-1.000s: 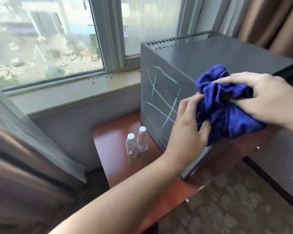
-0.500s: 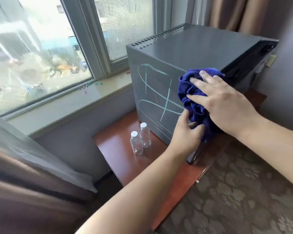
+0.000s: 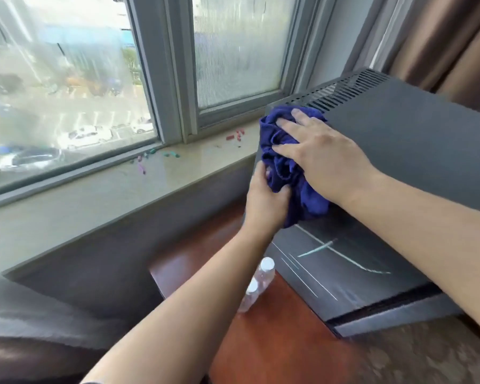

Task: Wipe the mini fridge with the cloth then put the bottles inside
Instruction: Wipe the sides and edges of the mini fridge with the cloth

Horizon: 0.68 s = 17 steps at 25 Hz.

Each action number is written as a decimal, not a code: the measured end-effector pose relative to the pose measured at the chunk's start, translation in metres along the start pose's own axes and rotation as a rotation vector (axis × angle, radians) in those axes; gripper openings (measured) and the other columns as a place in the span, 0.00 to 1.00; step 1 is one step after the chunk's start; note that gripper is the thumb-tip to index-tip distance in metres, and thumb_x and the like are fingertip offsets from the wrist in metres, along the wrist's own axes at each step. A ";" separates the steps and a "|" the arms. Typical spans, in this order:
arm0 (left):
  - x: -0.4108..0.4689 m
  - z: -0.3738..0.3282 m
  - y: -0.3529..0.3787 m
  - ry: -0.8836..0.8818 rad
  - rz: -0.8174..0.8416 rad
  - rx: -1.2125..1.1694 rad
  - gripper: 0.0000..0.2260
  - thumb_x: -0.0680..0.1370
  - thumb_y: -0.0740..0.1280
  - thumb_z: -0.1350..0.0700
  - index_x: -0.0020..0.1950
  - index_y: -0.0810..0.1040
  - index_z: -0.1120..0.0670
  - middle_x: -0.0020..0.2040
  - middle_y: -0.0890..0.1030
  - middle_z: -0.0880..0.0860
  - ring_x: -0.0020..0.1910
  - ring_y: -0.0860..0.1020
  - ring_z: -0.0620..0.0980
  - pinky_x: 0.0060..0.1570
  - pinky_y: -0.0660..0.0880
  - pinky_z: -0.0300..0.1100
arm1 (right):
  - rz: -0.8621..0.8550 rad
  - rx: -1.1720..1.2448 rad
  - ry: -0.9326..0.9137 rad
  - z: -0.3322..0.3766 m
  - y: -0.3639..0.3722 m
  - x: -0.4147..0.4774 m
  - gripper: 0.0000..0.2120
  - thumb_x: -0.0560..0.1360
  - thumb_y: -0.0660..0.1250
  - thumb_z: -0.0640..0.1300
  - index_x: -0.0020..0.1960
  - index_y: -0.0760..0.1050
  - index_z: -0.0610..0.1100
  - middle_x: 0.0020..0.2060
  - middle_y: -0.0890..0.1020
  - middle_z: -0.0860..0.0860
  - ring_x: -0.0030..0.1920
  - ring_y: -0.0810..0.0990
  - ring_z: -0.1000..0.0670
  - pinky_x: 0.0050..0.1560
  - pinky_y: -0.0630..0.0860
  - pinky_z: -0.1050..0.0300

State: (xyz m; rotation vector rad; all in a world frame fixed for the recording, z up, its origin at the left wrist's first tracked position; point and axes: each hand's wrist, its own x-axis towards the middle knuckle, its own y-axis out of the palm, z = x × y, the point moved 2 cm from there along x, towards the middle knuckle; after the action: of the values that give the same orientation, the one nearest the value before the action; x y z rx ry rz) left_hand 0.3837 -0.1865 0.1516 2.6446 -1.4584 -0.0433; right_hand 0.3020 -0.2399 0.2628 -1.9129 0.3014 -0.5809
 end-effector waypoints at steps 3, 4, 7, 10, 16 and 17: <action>0.041 0.003 -0.027 -0.017 -0.053 -0.002 0.20 0.73 0.66 0.63 0.57 0.76 0.39 0.43 0.85 0.41 0.38 0.82 0.46 0.49 0.82 0.54 | 0.019 -0.015 -0.012 0.012 0.007 0.044 0.22 0.81 0.60 0.35 0.71 0.76 0.50 0.79 0.65 0.46 0.81 0.57 0.42 0.78 0.57 0.48; 0.048 0.004 -0.031 -0.015 -0.055 -0.003 0.21 0.74 0.66 0.63 0.59 0.76 0.41 0.43 0.85 0.43 0.39 0.83 0.46 0.49 0.81 0.52 | 0.035 -0.037 -0.014 0.014 0.009 0.051 0.22 0.81 0.59 0.35 0.71 0.76 0.50 0.79 0.64 0.46 0.81 0.56 0.42 0.79 0.56 0.48; 0.062 0.015 -0.036 -0.052 -0.050 -0.032 0.21 0.74 0.67 0.62 0.63 0.75 0.44 0.43 0.84 0.46 0.41 0.82 0.49 0.51 0.81 0.55 | 0.084 -0.130 -0.040 0.022 0.015 0.063 0.21 0.82 0.54 0.40 0.72 0.74 0.48 0.81 0.60 0.44 0.82 0.51 0.42 0.80 0.49 0.47; 0.044 0.025 -0.026 -0.056 -0.066 -0.072 0.17 0.73 0.67 0.60 0.56 0.76 0.40 0.40 0.84 0.41 0.39 0.83 0.46 0.49 0.82 0.53 | 0.105 -0.215 -0.095 0.022 0.019 0.047 0.22 0.82 0.54 0.41 0.73 0.73 0.47 0.81 0.60 0.43 0.82 0.51 0.42 0.81 0.46 0.47; -0.054 0.079 0.040 -0.266 0.029 -0.384 0.17 0.74 0.64 0.66 0.54 0.76 0.46 0.39 0.83 0.43 0.36 0.78 0.49 0.36 0.77 0.44 | 0.260 -0.272 -0.136 0.014 0.030 -0.069 0.24 0.81 0.48 0.41 0.72 0.71 0.49 0.80 0.60 0.45 0.79 0.58 0.42 0.81 0.43 0.48; -0.079 0.090 0.053 -0.336 0.045 -0.475 0.18 0.74 0.65 0.67 0.58 0.76 0.47 0.43 0.83 0.46 0.39 0.80 0.49 0.35 0.78 0.42 | 0.311 -0.274 -0.136 0.012 0.029 -0.097 0.24 0.81 0.47 0.41 0.73 0.70 0.49 0.80 0.58 0.45 0.79 0.58 0.42 0.81 0.42 0.48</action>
State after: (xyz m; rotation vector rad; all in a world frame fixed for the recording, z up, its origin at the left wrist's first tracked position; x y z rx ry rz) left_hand 0.2898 -0.1561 0.0664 2.2842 -1.3751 -0.7613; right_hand 0.2270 -0.1977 0.2073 -2.1008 0.6017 -0.2084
